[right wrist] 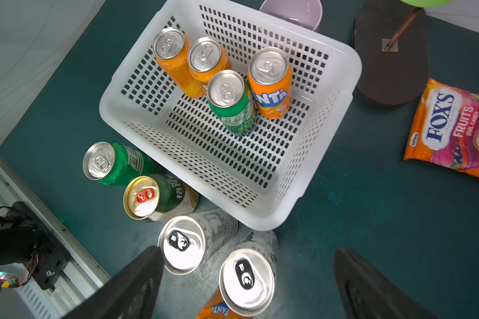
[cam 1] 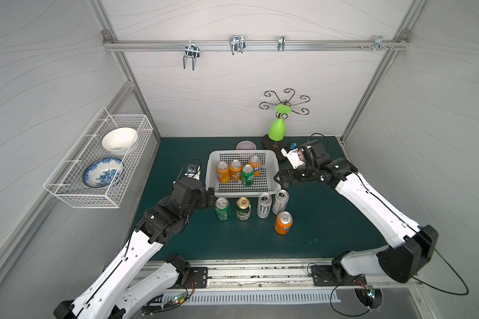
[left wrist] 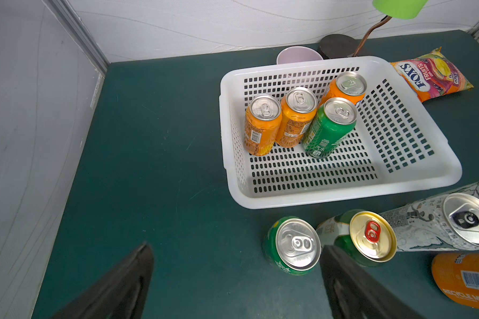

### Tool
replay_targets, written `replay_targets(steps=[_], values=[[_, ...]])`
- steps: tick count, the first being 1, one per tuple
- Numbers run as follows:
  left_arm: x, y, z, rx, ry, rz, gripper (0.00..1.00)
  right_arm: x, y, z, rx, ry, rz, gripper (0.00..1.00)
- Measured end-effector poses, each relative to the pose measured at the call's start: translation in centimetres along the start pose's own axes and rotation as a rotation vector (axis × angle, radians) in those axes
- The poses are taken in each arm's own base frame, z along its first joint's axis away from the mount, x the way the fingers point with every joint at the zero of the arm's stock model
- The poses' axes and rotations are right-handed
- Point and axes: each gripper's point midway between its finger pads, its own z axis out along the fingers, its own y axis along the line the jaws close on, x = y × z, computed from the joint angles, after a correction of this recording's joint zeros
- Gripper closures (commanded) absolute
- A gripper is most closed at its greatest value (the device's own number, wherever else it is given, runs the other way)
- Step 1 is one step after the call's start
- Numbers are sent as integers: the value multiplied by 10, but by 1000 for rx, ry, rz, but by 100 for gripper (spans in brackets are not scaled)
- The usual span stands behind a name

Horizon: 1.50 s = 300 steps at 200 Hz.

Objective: Take out the drinks from the basket
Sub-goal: Place the drink at the center of the board, then pick up the drink from the basket.

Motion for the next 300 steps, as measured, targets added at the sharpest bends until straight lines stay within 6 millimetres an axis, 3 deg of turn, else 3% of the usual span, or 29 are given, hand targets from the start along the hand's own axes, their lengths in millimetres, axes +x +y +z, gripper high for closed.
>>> replay_targets(steps=[72,130,185,300], values=[[1,1,4,-7,8,-2,1,-27,22,65,-1,70,-80,1],[2,1,6,-9,18,-3,1,-29,38,118,32,140,-127,1],[3,1,7,-6,22,-9,1,-28,35,159,62,194,-120,2],[4,0,9,-1,35,-12,1,-21,25,205,102,266,-121,5]])
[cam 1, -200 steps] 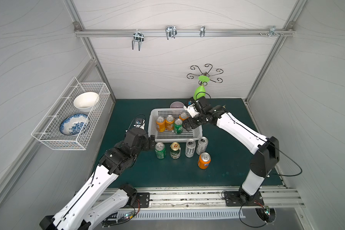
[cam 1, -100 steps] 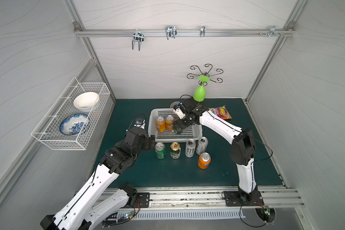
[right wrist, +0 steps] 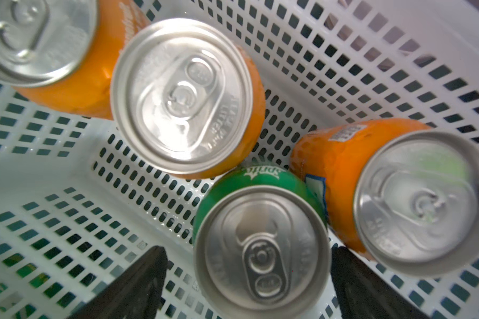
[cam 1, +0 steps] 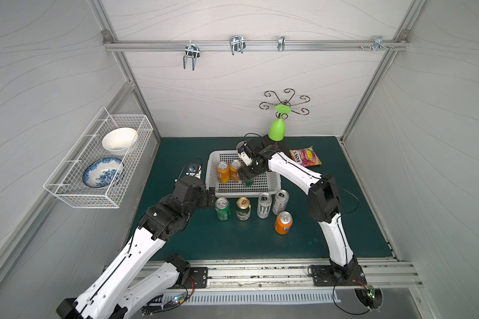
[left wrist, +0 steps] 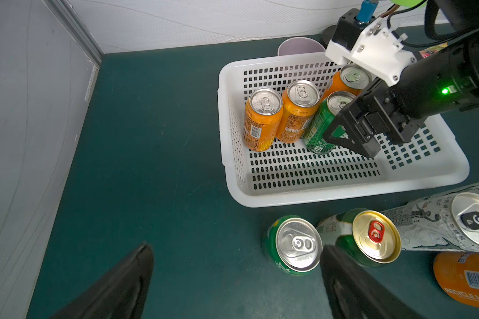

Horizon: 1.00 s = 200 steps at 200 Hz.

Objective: Take out the drinks from the basket
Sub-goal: Pick up the drink from the basket.

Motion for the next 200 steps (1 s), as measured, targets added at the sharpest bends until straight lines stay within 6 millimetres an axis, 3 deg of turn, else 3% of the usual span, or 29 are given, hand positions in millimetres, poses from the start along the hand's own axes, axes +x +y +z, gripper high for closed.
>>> replay_targets(steps=[96,200], values=[[4,-3,7,11,32,-3,1,2,-6,30,5,41,1,12],[6,-4,11,17,53,-7,1,3,-8,31,10,43,-14,31]])
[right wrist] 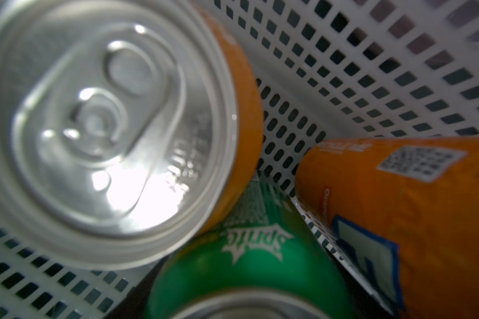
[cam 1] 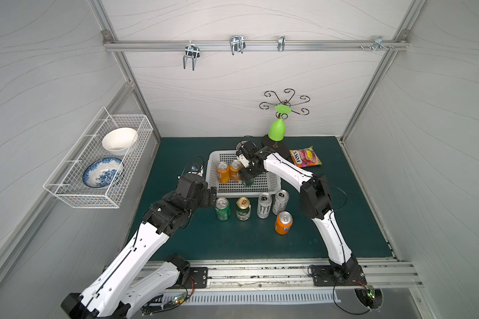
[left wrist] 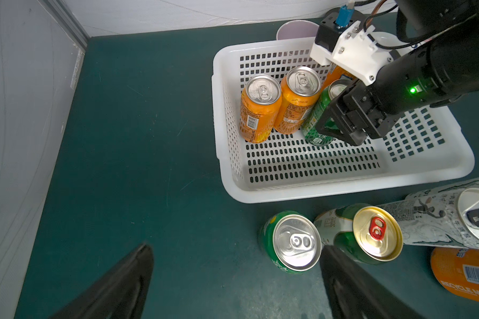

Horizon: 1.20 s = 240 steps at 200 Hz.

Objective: Take out the drinks from the basket
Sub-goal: Pick up the drink from the basket.

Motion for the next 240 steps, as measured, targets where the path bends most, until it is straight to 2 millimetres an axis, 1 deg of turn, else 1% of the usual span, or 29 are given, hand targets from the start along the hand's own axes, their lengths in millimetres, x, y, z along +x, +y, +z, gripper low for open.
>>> replay_targets(steps=[43,67,85,107,137,187,210,240], values=[[0,-1,0,4,1,0,1,1,0,-3,-2,2,-13,35],[0,-1,0,4,1,0,1,6,0,-5,-2,17,-20,36],[0,-1,0,5,2,-1,1,9,1,-10,-2,25,-23,37],[1,-1,1,6,4,-1,1,9,1,-22,-2,20,-25,37],[1,-1,1,6,4,-1,1,2,2,-49,-1,-21,-31,38],[0,0,1,2,4,-4,1,-7,6,-110,0,-103,-39,39],[0,1,1,0,4,-7,2,-8,12,-137,2,-142,-52,39],[0,1,1,2,6,-10,1,-2,25,-165,-2,-172,-78,39]])
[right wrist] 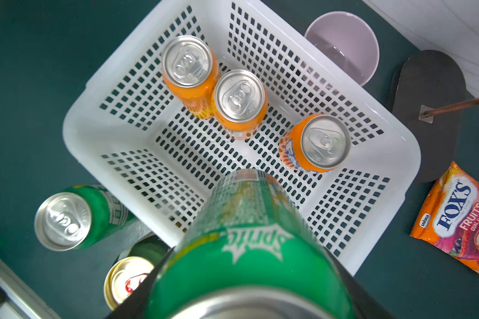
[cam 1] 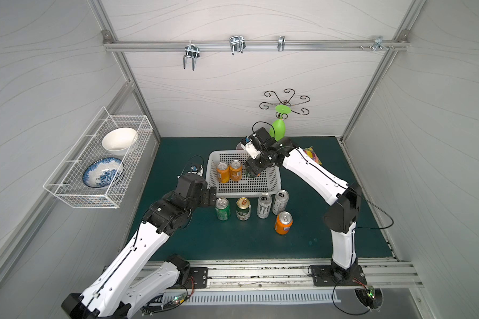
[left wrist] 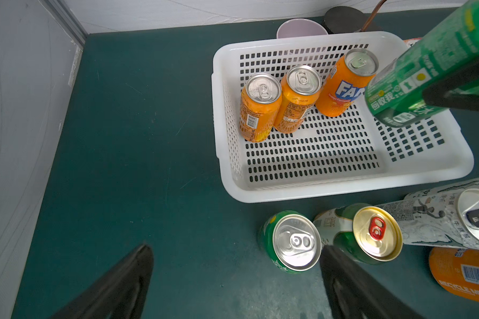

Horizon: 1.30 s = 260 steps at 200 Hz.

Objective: Take out the drinks from the basket
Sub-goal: Pick up the drink from the basket, then place the drink at the center of the board.

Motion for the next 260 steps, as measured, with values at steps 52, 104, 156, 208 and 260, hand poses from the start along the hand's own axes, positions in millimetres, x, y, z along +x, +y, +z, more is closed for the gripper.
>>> replay_targets(steps=[52,104,156,208,260], values=[[1,0,1,8,8,-8,1,15,32,-49,-8,-32,-47,39],[1,-1,2,15,12,-10,1,45,62,-102,-36,-86,-63,39],[2,-2,2,24,15,-11,1,79,74,-122,-28,-84,-45,39],[2,-2,2,25,16,-12,1,118,93,-127,-24,-43,-54,39],[2,-1,2,22,16,-15,1,143,110,-127,-34,-29,-48,39]])
